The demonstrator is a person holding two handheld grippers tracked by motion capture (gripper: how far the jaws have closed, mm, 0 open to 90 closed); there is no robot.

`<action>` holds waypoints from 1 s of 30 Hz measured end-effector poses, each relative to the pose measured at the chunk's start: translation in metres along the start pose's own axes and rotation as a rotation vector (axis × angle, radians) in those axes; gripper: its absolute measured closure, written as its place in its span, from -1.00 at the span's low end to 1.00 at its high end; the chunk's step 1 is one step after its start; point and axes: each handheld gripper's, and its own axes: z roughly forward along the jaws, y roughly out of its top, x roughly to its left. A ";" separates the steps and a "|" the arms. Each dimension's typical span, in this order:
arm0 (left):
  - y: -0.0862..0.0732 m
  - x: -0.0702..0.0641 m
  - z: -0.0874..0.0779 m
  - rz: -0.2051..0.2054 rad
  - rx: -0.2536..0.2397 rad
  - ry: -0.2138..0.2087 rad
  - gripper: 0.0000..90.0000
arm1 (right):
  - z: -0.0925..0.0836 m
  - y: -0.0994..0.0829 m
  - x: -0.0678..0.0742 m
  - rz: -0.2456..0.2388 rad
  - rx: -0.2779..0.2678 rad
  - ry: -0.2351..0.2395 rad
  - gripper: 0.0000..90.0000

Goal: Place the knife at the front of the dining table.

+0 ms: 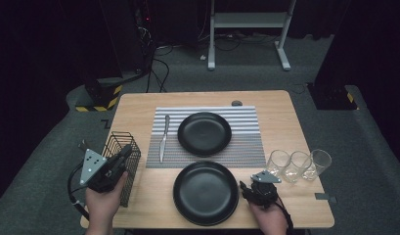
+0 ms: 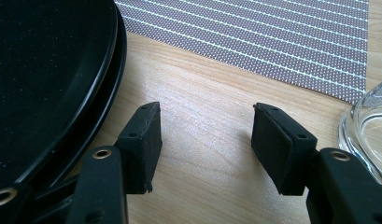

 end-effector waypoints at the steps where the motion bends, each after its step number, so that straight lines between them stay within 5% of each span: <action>1: 0.000 0.002 -0.001 -0.002 0.000 0.004 0.99 | 0.000 0.000 0.000 0.000 0.000 0.000 -0.05; 18: 0.001 0.018 -0.009 -0.016 -0.008 0.054 0.99 | 0.000 0.000 0.000 -0.002 0.001 0.004 -0.06; 30: -0.002 0.018 -0.008 0.011 0.070 0.074 0.90 | 0.000 0.000 0.001 -0.009 0.002 0.013 -0.06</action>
